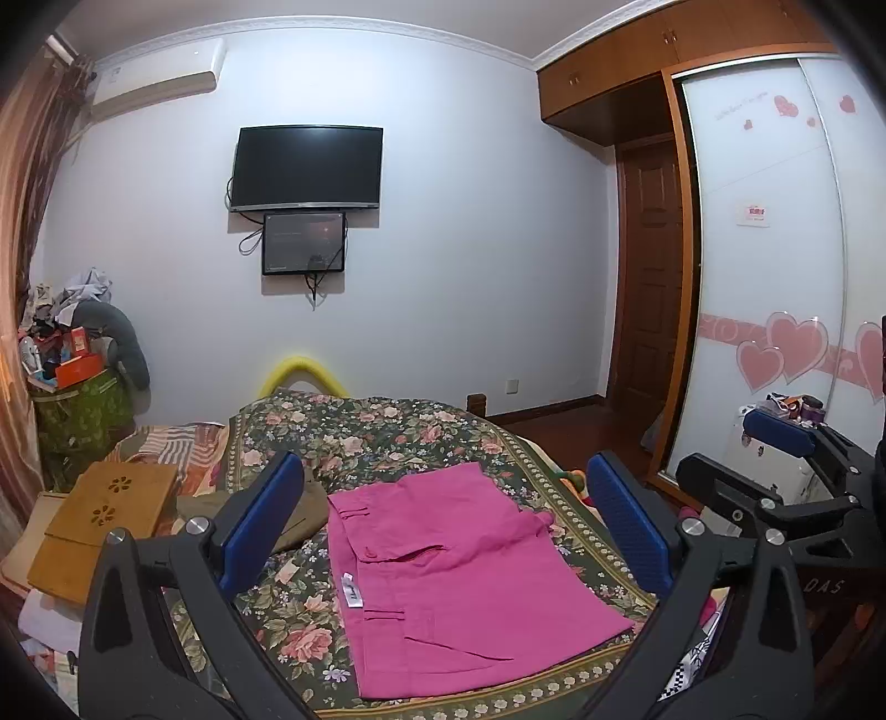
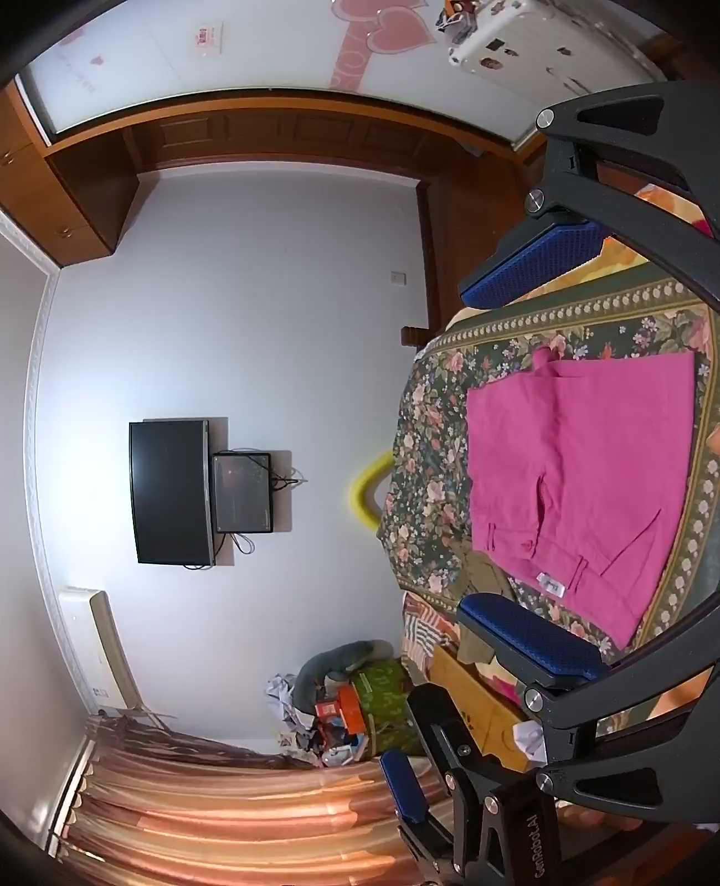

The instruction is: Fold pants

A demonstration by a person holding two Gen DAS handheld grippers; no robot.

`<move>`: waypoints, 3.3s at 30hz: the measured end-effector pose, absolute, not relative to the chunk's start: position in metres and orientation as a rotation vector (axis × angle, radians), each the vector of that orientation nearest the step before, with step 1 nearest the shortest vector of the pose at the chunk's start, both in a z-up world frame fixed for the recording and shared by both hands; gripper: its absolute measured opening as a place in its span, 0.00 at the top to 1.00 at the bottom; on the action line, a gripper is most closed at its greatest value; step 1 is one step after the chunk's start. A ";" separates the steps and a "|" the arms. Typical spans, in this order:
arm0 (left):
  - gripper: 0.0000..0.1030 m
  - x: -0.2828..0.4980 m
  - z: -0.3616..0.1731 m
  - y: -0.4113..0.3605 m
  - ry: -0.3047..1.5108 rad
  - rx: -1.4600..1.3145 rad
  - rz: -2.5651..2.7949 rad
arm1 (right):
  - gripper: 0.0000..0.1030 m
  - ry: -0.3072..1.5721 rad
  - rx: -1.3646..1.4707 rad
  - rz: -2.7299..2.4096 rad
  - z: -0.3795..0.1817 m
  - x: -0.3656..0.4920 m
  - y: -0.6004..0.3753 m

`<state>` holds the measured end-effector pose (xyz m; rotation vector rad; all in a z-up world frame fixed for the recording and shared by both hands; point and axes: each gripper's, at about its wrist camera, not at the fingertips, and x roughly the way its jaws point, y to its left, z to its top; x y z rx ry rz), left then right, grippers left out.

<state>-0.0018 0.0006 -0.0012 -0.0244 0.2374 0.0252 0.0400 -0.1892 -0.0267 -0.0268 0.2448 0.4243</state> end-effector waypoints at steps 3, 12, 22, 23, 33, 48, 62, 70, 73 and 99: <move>0.00 -0.001 -0.001 0.002 0.240 -0.028 0.026 | 0.01 0.244 -0.027 0.423 -0.026 0.040 -0.189; 0.00 0.002 -0.002 0.002 0.245 -0.032 0.030 | 0.01 0.249 -0.025 0.424 -0.025 0.043 -0.190; 0.00 0.002 -0.005 0.004 0.243 -0.032 0.033 | 0.01 0.249 -0.025 0.424 -0.025 0.045 -0.189; 0.00 0.002 -0.004 0.004 0.244 -0.032 0.032 | 0.01 0.250 -0.025 0.424 -0.025 0.045 -0.189; 0.00 0.003 -0.005 0.005 0.245 -0.030 0.035 | 0.01 0.250 -0.023 0.426 -0.026 0.046 -0.191; 0.00 0.006 -0.007 0.007 0.253 -0.028 0.041 | 0.01 0.255 -0.022 0.426 -0.028 0.047 -0.191; 0.00 0.016 -0.013 0.008 0.271 -0.033 0.043 | 0.01 0.270 -0.024 0.427 -0.036 0.052 -0.186; 0.00 0.033 -0.026 0.013 0.311 -0.043 0.062 | 0.01 0.294 -0.028 0.426 -0.042 0.059 -0.184; 0.00 0.046 -0.035 0.019 0.335 -0.050 0.071 | 0.01 0.314 -0.031 0.416 -0.048 0.066 -0.184; 0.33 0.223 -0.216 0.107 0.943 -0.095 0.127 | 0.18 0.831 -0.058 0.344 -0.196 0.224 -0.207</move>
